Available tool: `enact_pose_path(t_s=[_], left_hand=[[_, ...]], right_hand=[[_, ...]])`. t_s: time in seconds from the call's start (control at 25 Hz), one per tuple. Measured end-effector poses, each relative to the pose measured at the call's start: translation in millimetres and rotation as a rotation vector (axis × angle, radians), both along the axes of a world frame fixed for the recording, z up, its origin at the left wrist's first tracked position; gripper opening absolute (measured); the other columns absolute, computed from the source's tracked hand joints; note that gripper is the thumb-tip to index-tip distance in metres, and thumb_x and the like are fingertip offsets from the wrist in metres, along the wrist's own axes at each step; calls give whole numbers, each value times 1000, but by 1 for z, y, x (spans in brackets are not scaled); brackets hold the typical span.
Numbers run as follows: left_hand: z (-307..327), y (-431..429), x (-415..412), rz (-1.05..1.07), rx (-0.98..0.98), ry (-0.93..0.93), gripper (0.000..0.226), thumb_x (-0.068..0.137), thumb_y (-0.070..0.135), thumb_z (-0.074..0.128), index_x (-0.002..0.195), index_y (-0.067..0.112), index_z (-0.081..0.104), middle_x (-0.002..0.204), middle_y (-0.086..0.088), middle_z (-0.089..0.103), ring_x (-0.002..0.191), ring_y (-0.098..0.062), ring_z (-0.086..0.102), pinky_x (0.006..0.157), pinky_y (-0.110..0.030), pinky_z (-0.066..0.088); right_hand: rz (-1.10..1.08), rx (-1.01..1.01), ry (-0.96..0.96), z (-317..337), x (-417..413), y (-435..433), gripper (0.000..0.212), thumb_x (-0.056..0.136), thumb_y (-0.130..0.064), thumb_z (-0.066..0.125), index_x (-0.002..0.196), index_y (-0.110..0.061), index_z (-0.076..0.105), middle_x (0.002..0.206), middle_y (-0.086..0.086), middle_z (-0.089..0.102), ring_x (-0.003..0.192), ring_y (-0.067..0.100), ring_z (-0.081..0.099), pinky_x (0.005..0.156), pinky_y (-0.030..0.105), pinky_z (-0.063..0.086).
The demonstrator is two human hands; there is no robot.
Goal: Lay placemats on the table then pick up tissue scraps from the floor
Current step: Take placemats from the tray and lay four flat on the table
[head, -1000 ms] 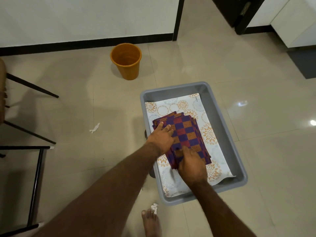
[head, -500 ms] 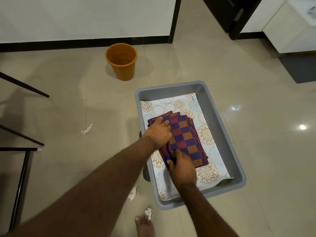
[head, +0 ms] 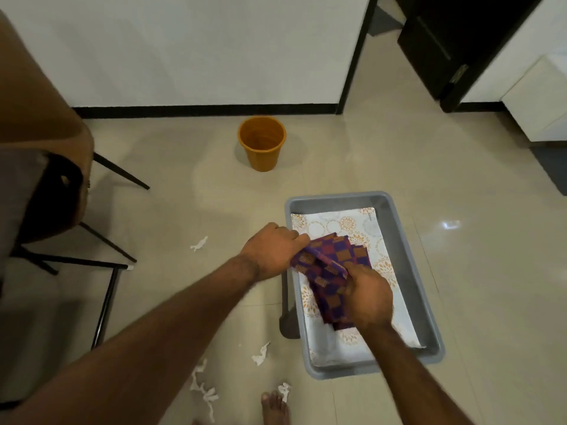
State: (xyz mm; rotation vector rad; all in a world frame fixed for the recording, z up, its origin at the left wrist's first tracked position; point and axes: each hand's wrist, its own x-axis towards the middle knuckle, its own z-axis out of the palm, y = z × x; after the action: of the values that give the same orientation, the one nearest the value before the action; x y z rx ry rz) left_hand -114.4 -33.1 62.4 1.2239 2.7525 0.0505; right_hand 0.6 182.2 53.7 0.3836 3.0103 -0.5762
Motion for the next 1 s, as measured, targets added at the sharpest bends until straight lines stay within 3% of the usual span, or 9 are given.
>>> enact_pose_path(t_s=[0.12, 0.2, 0.4, 0.6, 0.72, 0.88, 1.0], left_hand=[[57, -66, 7, 218, 27, -76, 25, 93, 33, 63, 114, 24, 53, 105, -3, 69, 84, -23, 62, 72, -33, 41], [95, -111, 15, 369, 29, -92, 23, 92, 31, 65, 112, 26, 53, 104, 0, 69, 79, -17, 57, 67, -31, 38], [183, -226, 42, 678, 16, -66, 20, 93, 36, 65, 107, 29, 53, 97, 4, 67, 80, -16, 61, 69, -35, 52], [248, -335, 97, 934, 53, -35, 23, 91, 39, 68, 98, 32, 47, 92, 9, 62, 80, -13, 61, 72, -34, 53], [266, -397, 143, 1129, 79, -41, 26, 89, 36, 70, 100, 31, 47, 92, 10, 60, 84, -14, 61, 75, -36, 54], [257, -482, 211, 1394, 191, -34, 6, 95, 23, 57, 97, 22, 51, 95, -2, 67, 89, -29, 64, 74, -40, 52], [231, -538, 248, 1533, 382, -139, 8, 92, 10, 60, 98, 13, 64, 98, -9, 72, 93, -32, 66, 77, -37, 50]], right_hand=[[207, -96, 87, 59, -38, -39, 30, 85, -23, 48, 99, -24, 75, 90, -1, 74, 80, 23, 68, 69, 37, 57], [312, -97, 56, 91, -65, -75, 27, 89, -14, 52, 99, -23, 75, 92, 2, 74, 85, 26, 67, 74, 38, 56], [581, -76, 66, 160, -110, -193, 32, 92, -9, 53, 114, -23, 73, 100, 2, 72, 89, 23, 65, 80, 40, 57], [836, -22, 112, 222, -122, -327, 22, 93, -18, 54, 103, -26, 72, 91, -3, 71, 85, 19, 65, 74, 41, 59], [1003, -19, 88, 250, -115, -411, 17, 94, -23, 54, 96, -29, 70, 87, -7, 67, 83, 16, 63, 74, 39, 58], [1245, -64, 14, 256, -92, -520, 12, 95, -30, 55, 88, -33, 63, 85, -13, 64, 83, 10, 62, 74, 36, 57], [1345, -72, -160, 243, -76, -593, 16, 97, -25, 54, 106, -30, 67, 102, -9, 69, 98, 14, 64, 87, 39, 56]])
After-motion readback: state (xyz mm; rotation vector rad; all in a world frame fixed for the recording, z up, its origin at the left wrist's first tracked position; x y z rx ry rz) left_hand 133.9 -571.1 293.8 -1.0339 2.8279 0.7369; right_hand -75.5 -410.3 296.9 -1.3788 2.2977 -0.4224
